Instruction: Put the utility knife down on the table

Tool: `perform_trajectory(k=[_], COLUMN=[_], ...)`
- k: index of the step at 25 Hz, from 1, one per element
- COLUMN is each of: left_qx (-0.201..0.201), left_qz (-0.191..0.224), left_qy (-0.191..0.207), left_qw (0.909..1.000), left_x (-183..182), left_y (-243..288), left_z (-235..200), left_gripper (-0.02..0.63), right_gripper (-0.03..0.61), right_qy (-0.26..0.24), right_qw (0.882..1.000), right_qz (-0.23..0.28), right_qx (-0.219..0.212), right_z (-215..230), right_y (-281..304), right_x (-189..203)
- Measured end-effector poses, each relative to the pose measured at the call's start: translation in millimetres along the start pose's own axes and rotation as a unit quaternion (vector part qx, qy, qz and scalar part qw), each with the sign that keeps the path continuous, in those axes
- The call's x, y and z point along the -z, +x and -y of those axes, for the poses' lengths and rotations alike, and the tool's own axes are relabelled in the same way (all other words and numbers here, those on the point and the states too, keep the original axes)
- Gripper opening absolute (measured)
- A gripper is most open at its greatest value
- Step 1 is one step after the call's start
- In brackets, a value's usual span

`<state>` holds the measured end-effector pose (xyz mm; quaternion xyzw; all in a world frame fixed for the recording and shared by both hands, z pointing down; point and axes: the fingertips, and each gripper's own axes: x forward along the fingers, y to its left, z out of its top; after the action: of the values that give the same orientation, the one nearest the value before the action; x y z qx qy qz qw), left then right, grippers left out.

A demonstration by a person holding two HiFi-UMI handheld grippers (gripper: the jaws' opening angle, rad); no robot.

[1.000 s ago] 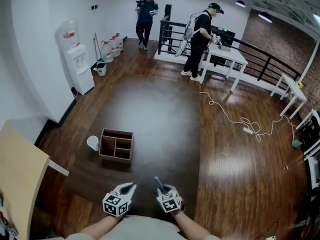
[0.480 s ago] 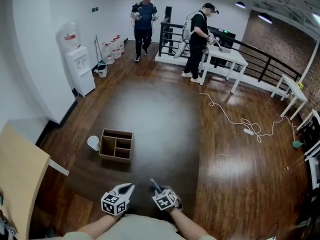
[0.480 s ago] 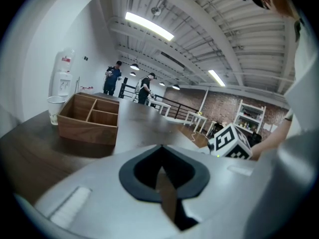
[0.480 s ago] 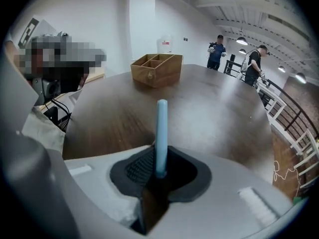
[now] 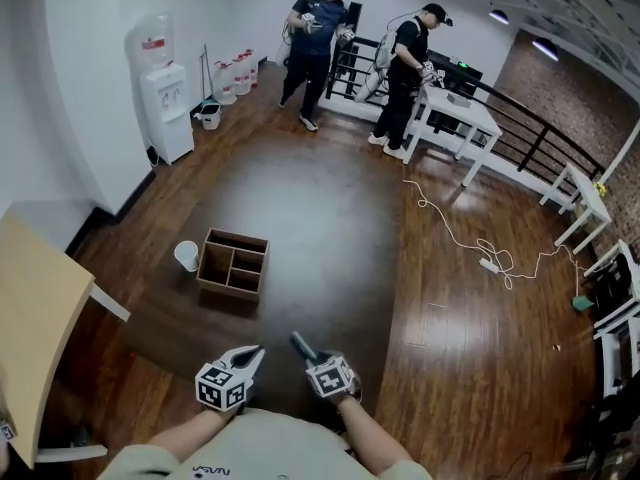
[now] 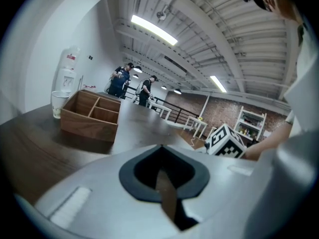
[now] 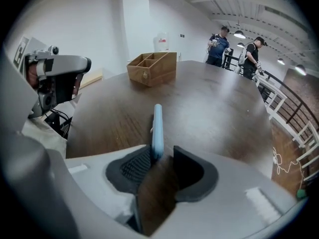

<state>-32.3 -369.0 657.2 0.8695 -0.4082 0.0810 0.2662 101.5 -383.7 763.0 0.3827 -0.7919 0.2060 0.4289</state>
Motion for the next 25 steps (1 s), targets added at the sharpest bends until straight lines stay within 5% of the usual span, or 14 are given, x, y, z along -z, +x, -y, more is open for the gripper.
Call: perform_trajectory(k=[6, 12, 15, 20, 25], left_qx=[0.005, 0.015, 0.018, 0.019, 0.036], left_qz=[0.013, 0.031, 0.047, 0.073, 0.093], left_qy=[-0.007, -0.009, -0.004, 0.016, 0.055], left_qw=[0.9999, 0.9994, 0.9987, 0.9970, 0.9935], left_x=[-1, 3, 3, 6, 16], left_y=[-10, -37, -62, -119, -193], left_z=[9, 19, 25, 32, 51], left_gripper=[0.002, 0.002, 0.002, 0.002, 0.002], right_gripper=[0.146, 0.145, 0.142, 0.003, 0.002], right_qy=[0.047, 0.077, 0.100, 0.087, 0.086], right_qw=[0.999, 0.992, 0.982, 0.963, 0.948], right_qz=[-0.002, 0.078, 0.154, 0.251, 0.296], right_qx=[0.021, 0.062, 0.048, 0.046, 0.076], right_z=[9, -1, -33, -109, -179], right_y=[-21, -69, -104, -157, -195], right_x=[20, 9, -10, -34, -32])
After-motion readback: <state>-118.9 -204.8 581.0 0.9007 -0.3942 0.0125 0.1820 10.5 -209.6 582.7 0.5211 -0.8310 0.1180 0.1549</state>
